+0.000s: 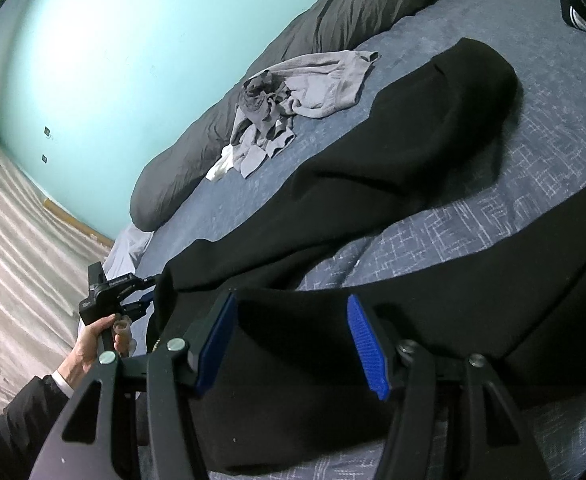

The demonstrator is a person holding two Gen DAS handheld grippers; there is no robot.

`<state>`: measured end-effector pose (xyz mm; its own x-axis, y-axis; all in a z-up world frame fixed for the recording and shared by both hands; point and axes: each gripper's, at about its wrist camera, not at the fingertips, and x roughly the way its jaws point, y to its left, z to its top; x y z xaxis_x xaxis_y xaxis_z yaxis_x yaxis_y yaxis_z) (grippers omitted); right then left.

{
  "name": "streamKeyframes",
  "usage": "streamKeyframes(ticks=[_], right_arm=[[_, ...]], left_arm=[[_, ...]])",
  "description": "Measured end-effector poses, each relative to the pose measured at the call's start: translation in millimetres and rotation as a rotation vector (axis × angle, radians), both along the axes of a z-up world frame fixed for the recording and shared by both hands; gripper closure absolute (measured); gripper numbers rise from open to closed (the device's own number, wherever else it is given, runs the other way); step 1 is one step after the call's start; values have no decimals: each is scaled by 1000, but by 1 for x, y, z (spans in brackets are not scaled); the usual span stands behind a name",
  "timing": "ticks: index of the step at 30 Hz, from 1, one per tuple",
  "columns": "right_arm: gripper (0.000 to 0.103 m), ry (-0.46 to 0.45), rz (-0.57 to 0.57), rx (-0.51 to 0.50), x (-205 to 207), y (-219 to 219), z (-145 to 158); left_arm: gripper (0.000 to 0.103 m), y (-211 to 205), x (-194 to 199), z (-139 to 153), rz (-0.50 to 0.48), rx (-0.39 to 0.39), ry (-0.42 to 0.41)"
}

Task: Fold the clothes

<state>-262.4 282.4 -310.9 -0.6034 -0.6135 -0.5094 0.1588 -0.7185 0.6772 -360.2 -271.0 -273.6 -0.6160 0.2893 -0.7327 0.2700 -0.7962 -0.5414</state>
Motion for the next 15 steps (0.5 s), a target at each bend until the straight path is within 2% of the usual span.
streamKeyframes(ticks=[6,13,15], right_arm=[[44,9,6,-2,1,-1,2],[44,8,2,-6,1,0,2],[44,10,5,-6,0,-1,3]], left_arm=[[85,7,13,13,-42,-26,24],[85,19,14,19,-157,-20,60],[80,21,9,15,-159,-17,47]])
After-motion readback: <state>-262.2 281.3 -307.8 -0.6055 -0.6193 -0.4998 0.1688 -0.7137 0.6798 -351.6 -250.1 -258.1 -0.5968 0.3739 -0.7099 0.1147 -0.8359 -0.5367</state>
